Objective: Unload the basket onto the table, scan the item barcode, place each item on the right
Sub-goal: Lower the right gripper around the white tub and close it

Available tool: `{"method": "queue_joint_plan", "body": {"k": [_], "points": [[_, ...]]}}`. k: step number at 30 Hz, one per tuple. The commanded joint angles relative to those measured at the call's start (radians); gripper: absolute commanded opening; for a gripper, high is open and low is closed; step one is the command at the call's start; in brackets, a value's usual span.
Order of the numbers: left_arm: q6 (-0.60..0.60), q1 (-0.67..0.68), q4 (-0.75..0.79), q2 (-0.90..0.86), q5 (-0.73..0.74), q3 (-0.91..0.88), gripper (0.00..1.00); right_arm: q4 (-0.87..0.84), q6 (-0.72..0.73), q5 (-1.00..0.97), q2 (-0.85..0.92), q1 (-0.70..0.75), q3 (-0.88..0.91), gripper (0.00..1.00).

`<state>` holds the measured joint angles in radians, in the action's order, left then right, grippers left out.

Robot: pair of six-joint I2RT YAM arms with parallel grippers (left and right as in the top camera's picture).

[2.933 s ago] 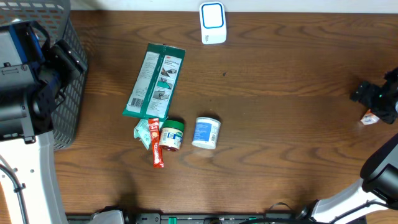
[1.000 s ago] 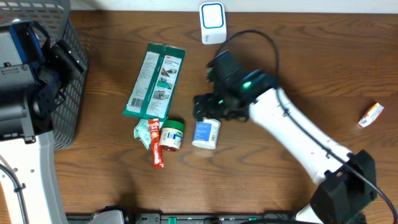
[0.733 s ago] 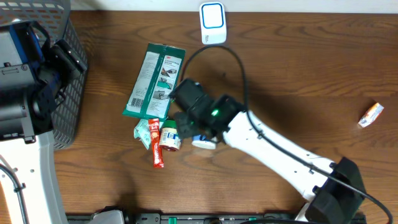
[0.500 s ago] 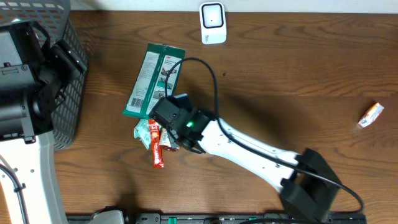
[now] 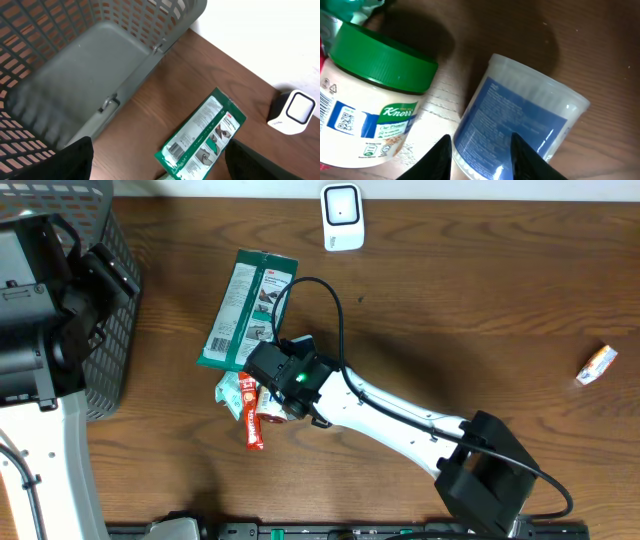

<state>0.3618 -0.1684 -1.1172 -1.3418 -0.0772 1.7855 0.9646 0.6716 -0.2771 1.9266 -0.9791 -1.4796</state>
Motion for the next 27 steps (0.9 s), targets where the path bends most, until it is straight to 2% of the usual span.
{"method": "queue_joint_plan", "body": {"k": [1,14,21,25,27], "points": [[-0.010,-0.005,0.002,-0.003,-0.005,-0.003,0.81,0.014,0.016,-0.030,-0.002,0.009,0.001,0.35],[-0.010,-0.005,0.002,-0.003,-0.005,-0.003,0.81,0.124,0.034,-0.028,-0.002,0.040,0.001,0.40],[-0.010,-0.005,0.002,-0.003,-0.005,-0.003,0.81,0.218,0.123,-0.015,-0.002,0.051,0.001,0.41],[-0.010,-0.005,0.002,-0.003,-0.005,-0.003,0.81,0.227,0.137,0.018,-0.002,0.063,0.001,0.54],[-0.010,-0.005,0.002,-0.003,-0.005,-0.003,0.81,0.233,0.137,0.020,-0.002,0.074,0.001,0.56]]}}
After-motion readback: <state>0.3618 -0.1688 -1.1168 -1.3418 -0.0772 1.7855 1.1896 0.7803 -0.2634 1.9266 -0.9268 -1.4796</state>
